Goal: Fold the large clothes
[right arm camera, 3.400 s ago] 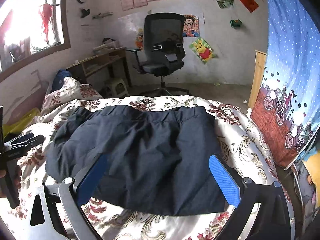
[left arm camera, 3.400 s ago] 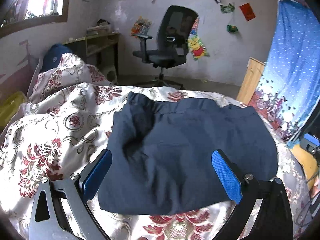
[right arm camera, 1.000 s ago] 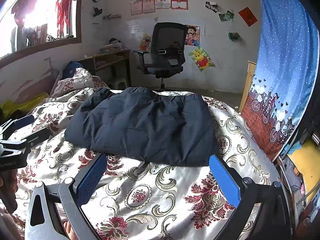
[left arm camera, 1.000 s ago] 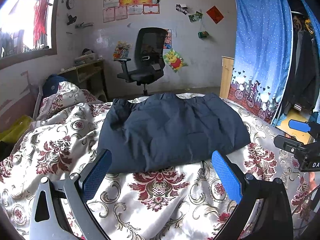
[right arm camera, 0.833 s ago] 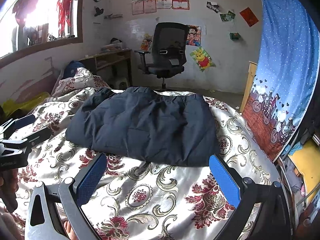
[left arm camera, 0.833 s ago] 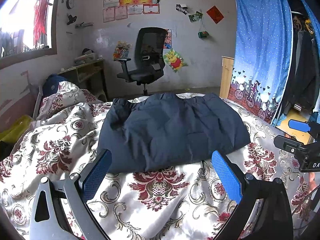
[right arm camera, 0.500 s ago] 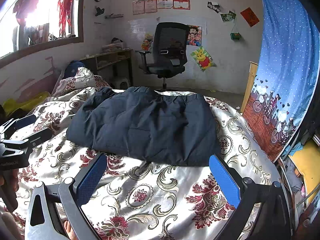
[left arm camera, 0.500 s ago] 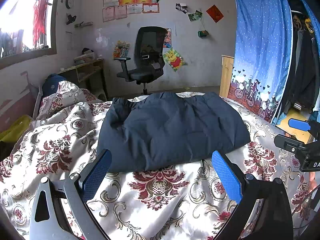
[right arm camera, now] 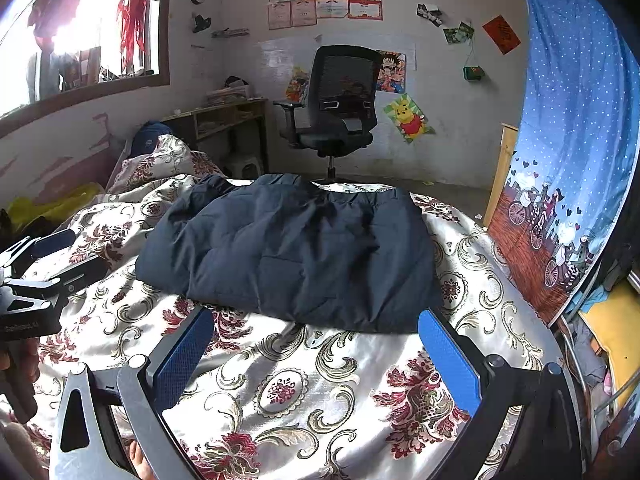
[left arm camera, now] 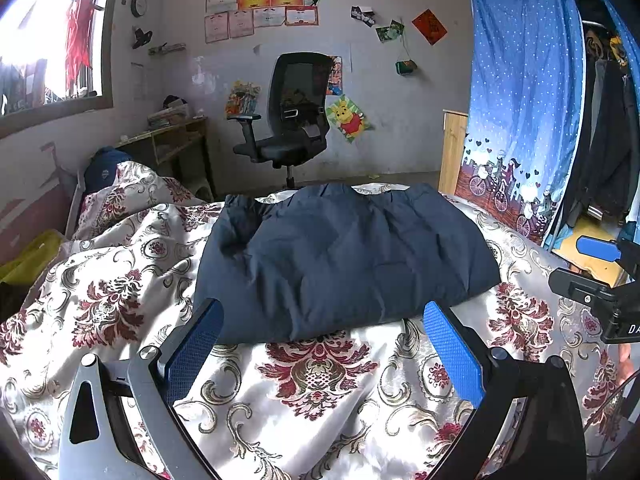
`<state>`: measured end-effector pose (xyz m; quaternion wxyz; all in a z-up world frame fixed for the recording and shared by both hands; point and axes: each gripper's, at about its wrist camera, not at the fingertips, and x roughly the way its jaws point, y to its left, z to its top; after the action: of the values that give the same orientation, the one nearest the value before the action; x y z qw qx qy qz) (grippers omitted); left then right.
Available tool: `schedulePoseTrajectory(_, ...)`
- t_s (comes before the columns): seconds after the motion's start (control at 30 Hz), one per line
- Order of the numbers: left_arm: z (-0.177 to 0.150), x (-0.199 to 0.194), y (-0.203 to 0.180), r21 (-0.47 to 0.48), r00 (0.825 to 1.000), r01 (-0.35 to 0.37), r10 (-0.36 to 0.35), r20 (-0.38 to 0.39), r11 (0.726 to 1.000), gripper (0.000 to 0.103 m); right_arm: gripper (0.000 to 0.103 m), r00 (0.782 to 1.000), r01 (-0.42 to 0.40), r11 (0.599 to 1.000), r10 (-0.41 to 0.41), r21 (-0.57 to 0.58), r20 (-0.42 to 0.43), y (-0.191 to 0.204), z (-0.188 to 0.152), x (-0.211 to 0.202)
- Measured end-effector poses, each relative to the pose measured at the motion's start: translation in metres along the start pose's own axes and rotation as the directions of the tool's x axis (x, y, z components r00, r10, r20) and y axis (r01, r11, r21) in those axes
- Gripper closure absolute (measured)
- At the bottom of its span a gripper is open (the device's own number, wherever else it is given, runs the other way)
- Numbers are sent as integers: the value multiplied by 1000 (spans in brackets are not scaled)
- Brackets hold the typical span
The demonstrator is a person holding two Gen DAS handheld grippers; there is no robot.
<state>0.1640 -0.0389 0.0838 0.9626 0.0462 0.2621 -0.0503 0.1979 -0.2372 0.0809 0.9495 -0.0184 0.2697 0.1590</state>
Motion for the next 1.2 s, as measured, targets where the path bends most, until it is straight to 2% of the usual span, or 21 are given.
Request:
schedulePoseTrajectory(0.77, -1, 0, 0, 1, 1000, -1, 1, -5, 1000, 5, 0, 1000, 0, 1000, 0, 0, 1, 2, 0, 0)
schedulePoseTrajectory(1.07, -5, -2, 5, 2, 999, 29, -29, -16, 1000, 5, 0, 1000, 3, 1000, -3, 3, -1, 3, 0, 0)
schedulePoseTrajectory(1.2, -4, -1, 6, 9, 1000, -5, 5, -27, 1000, 5, 0, 1000, 0, 1000, 0, 3, 1, 1, 0, 0)
